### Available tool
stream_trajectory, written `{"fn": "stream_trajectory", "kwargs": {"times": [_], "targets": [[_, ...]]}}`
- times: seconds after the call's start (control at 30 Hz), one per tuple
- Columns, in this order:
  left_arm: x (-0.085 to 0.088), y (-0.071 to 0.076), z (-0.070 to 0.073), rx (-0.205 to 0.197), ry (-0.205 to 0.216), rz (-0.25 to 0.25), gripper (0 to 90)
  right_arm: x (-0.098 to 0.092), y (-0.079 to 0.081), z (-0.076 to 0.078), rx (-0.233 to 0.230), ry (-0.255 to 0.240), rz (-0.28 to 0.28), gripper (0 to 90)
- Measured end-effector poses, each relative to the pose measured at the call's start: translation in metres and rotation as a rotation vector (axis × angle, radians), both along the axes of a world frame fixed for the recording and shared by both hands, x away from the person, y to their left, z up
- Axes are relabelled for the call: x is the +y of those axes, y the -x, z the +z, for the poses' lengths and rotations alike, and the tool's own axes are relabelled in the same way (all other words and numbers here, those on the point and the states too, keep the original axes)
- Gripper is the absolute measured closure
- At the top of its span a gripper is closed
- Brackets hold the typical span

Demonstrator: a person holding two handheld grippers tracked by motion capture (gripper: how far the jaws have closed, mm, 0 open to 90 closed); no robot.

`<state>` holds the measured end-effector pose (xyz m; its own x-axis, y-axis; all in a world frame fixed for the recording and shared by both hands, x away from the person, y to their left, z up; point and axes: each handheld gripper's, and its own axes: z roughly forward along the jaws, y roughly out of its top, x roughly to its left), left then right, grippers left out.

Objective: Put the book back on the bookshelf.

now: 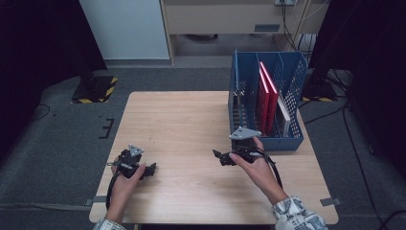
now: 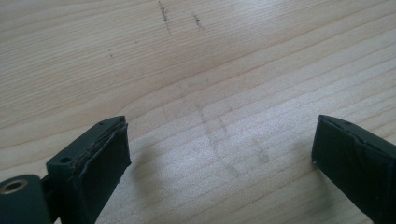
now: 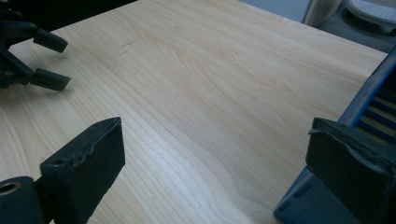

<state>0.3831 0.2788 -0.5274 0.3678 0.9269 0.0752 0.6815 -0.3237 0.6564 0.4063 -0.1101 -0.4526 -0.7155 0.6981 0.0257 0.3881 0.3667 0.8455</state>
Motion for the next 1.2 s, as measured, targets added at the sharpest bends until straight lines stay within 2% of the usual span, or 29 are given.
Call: {"fn": "stream_trajectory", "kwargs": {"times": [0.33,0.5,0.67,0.7,0.8,1.07,1.13,1.17,1.2], "targets": [[0.0,0.0,0.0,0.003,0.001,0.0,3.9,0.029,0.006,-0.012,0.029,0.055,0.052,5.0],[0.0,0.0,0.0,0.003,0.001,-0.002,3.9,0.046,0.011,-0.028,0.075,0.081,0.08,5.2],[0.0,0.0,0.0,0.003,0.001,-0.002,3.9,0.053,0.015,-0.041,0.099,0.103,0.089,5.7],[0.0,0.0,0.0,0.003,0.001,-0.003,3.9,0.058,0.016,-0.048,0.119,0.123,0.096,5.8],[0.0,0.0,0.0,0.003,0.0,-0.004,3.9,0.063,0.016,-0.056,0.127,0.145,0.089,6.5],[0.0,0.0,-0.001,0.003,0.003,-0.006,3.9,0.074,0.01,-0.069,0.138,0.168,0.083,6.8],[0.0,0.0,-0.001,0.004,0.006,-0.005,3.8,0.074,0.006,-0.073,0.132,0.176,0.053,8.5],[0.001,0.0,-0.001,0.005,0.008,-0.004,3.5,0.073,0.002,-0.076,0.155,0.166,0.045,8.3],[0.001,0.0,-0.001,0.005,0.008,-0.004,3.4,0.073,0.002,-0.076,0.155,0.166,0.045,8.3]]}}
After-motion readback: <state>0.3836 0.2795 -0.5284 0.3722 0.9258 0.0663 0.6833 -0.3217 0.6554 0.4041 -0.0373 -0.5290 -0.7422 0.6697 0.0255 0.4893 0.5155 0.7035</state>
